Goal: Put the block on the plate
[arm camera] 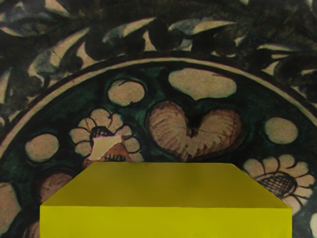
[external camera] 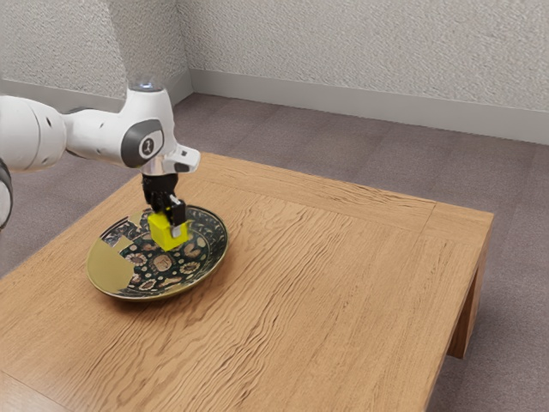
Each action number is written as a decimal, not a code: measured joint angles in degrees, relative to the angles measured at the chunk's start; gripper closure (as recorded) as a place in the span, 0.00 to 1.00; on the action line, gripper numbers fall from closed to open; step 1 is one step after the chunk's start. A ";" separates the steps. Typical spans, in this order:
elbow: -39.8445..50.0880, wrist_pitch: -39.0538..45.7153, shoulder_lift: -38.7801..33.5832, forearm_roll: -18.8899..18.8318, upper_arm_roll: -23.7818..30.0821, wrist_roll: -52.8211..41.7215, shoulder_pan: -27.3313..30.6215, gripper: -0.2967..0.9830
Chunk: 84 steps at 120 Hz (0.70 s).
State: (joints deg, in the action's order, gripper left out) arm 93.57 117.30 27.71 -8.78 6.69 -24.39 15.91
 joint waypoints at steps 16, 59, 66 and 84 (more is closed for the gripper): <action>-0.82 -0.40 2.51 -0.15 0.55 -0.27 1.82 0.49; -0.81 -1.13 2.34 0.10 0.27 -1.19 2.25 0.32; -0.63 -1.36 1.63 0.04 0.20 -1.32 2.27 0.30; -0.11 -2.28 -1.37 -0.07 0.17 -1.60 1.87 0.26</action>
State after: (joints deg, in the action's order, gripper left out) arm 93.46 115.02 26.34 -8.85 6.85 -25.99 17.78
